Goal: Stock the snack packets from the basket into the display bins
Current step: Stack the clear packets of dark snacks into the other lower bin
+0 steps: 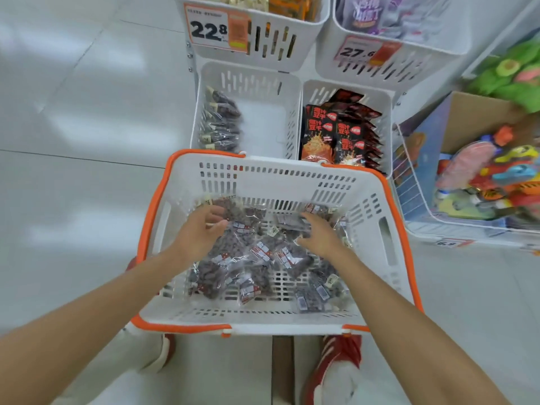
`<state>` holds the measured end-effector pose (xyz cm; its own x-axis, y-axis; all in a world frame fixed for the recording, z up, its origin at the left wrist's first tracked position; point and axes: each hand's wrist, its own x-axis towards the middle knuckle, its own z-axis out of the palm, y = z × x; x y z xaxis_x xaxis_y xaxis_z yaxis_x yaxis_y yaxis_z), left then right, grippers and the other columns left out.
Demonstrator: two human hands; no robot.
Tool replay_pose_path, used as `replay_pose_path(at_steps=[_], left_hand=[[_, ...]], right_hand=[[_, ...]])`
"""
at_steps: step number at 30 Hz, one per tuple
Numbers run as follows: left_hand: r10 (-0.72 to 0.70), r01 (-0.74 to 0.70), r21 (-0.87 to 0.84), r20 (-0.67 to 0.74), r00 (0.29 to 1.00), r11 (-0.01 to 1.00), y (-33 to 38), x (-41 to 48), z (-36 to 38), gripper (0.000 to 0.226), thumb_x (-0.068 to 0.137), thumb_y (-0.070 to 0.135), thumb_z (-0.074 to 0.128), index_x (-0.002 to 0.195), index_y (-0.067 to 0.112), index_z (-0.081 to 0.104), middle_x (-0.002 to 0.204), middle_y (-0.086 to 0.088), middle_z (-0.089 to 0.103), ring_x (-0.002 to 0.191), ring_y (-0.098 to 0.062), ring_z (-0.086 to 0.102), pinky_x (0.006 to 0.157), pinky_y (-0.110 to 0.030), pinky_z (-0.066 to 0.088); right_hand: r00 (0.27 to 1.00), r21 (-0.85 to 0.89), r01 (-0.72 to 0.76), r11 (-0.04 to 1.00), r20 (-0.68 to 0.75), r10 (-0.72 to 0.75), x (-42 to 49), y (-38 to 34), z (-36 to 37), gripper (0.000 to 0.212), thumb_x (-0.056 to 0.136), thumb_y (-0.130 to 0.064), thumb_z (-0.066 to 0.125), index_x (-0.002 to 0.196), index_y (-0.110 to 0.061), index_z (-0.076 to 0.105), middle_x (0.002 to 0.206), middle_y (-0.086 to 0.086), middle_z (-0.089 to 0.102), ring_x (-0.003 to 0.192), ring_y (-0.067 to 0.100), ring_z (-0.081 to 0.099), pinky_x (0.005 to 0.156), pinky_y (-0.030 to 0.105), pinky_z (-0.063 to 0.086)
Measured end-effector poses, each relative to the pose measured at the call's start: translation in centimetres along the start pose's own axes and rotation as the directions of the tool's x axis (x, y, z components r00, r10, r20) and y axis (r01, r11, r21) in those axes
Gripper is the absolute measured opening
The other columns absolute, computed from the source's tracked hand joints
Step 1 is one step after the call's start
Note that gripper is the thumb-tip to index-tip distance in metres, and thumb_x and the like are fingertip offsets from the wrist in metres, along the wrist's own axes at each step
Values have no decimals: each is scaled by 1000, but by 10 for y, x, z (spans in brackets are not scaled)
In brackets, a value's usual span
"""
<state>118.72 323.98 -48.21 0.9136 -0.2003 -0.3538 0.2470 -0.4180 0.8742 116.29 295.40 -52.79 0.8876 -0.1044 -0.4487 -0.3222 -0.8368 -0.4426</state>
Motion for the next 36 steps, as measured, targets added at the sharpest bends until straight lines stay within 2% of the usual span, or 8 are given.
replay_pose_path(at_steps=[3,7,15,20,24,27,32,36], left_hand=[[-42,46,-118,37,998,992,-3,1,12,25,95,4,58,117,12,52,95,-4,56,87,-24,56,66,-16,50],[-21,3,169,105,994,986,-1,10,7,33,95,18,61,127,21,52,110,5,58,92,-12,60,73,-24,53],[-51,50,12,207,977,999,47,33,57,83,79,31,80,149,27,36,131,15,43,121,-9,47,101,-32,41],[-193,213,-91,190,963,973,42,34,62,37,70,34,83,100,21,67,100,1,72,89,-14,69,93,-34,51],[-243,266,-251,122,962,931,22,35,43,25,85,15,72,107,11,62,96,-7,71,73,-11,70,62,-25,54],[-324,344,-383,118,939,857,12,38,24,39,81,11,74,115,12,56,115,-14,67,99,-27,69,78,-42,59],[-221,239,-117,147,964,964,1,38,10,43,78,1,77,113,13,56,105,0,64,87,-16,66,63,-21,54],[-132,135,-4,195,972,991,9,39,14,38,68,22,87,101,27,69,93,-9,73,87,-19,68,77,-25,47]], right_hand=[[999,-80,44,996,23,-42,26,10,26,80,83,1,68,149,-29,36,148,9,46,122,25,56,102,38,49],[988,-134,93,987,-107,-108,36,10,8,39,98,-10,53,135,-24,57,122,6,68,86,17,64,87,34,53],[975,439,186,879,30,-221,-14,-26,-60,30,98,-32,58,123,-18,67,123,-7,67,106,5,64,97,28,49],[979,596,144,790,31,-201,-18,-25,-61,28,93,-33,64,121,-27,65,112,-7,70,92,4,69,85,21,55],[983,538,35,842,132,-125,-5,-9,-44,47,90,-40,67,133,-28,56,127,-5,61,111,9,61,95,27,51],[979,274,-30,961,202,-27,3,5,-15,60,89,-35,69,142,-23,46,143,1,50,127,20,52,108,41,43],[997,514,6,858,61,-43,0,-12,1,64,89,-37,68,146,-32,39,144,-10,46,128,12,49,101,33,44],[977,645,99,757,82,-197,-7,-47,-8,67,88,-41,68,147,-40,35,138,-13,51,122,3,50,100,26,41]])
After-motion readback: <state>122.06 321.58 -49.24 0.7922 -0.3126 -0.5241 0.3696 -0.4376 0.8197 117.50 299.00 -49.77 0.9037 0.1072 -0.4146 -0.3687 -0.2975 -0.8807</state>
